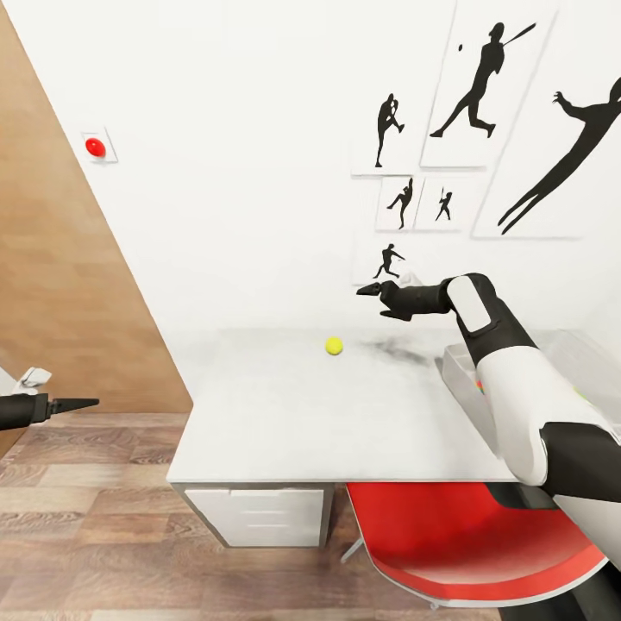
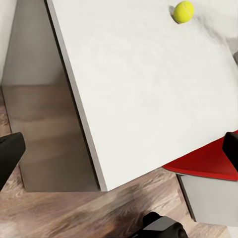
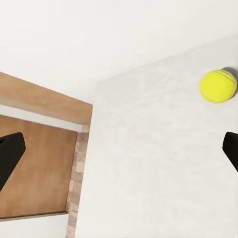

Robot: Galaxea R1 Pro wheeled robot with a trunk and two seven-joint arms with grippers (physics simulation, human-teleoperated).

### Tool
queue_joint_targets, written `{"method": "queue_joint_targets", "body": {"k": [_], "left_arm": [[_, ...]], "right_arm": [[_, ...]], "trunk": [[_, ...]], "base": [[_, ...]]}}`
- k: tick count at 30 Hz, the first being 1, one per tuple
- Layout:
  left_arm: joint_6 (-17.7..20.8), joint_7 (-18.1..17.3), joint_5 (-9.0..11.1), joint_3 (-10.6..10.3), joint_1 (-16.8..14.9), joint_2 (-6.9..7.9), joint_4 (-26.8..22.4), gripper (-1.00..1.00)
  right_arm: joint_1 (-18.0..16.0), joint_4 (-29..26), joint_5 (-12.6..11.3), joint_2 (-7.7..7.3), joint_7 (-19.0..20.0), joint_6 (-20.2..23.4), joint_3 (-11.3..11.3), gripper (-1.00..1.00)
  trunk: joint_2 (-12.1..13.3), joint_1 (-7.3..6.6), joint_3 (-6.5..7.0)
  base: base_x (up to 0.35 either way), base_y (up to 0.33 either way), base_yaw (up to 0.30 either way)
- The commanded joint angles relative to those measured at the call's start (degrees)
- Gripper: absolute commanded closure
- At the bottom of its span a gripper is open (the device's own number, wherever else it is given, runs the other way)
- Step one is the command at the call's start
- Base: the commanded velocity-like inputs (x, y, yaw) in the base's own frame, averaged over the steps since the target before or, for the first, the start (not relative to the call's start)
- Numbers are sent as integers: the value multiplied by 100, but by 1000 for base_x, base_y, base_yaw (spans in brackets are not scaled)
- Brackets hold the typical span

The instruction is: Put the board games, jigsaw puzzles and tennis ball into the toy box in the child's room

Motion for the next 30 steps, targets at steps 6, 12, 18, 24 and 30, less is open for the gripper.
{"method": "queue_joint_targets", "body": {"k": [6,12,18,24,30], "left_arm": [[60,-48,-59,33,-8,-4,-2,-100],[54,-54,-59,33,-8,-4,-2,-100],[55,-53,-59,33,-8,-4,-2,-100],[52,-54,-63,33,-8,-4,-2,-100],[52,-52,-62,30,-8,-4,-2,-100]], "right_arm": [[-5,1,56,0,53,22,-13,-100],[-5,1,56,0,52,21,-10,-100],[-5,1,59,0,47,21,-8,-100],[-5,1,64,0,45,28,-3,-100],[-5,0,65,0,32,24,-2,-100]], "trunk": [[-11,3,-11],[-11,3,-11],[-11,3,-11],[-11,3,-11],[-11,3,-11]], "base": [[0,76,0],[0,134,0],[37,150,0],[20,67,0],[49,38,0]]}}
